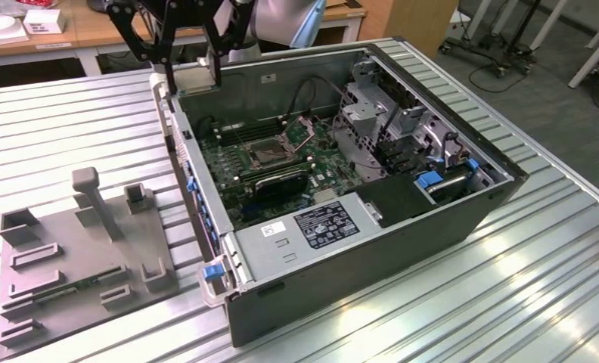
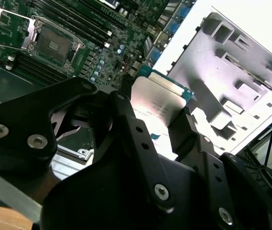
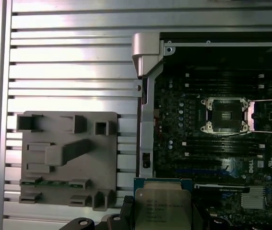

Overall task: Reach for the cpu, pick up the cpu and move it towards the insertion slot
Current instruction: 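Pick up the cpu and move it towards the insertion slot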

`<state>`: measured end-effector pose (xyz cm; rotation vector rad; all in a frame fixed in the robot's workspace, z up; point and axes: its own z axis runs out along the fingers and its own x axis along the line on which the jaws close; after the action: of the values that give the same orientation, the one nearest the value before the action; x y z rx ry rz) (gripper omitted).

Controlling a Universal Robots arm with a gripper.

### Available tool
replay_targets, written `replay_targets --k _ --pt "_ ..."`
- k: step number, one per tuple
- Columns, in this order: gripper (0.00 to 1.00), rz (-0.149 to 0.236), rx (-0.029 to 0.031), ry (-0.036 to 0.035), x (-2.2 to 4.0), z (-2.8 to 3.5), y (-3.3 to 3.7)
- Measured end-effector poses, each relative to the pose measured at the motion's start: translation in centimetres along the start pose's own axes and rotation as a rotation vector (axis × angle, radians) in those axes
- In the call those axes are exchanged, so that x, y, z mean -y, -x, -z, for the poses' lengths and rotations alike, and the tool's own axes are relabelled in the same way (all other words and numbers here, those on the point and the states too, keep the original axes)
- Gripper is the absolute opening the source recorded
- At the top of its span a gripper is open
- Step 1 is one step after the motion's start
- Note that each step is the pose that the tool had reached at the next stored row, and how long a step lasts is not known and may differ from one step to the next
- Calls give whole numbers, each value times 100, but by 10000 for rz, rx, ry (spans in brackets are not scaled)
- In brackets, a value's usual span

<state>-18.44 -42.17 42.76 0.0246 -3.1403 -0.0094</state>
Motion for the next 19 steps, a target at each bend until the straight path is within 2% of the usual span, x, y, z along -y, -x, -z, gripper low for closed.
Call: replay_targets --k 19 --pt "55 -1 0 0 -12 -19 65"
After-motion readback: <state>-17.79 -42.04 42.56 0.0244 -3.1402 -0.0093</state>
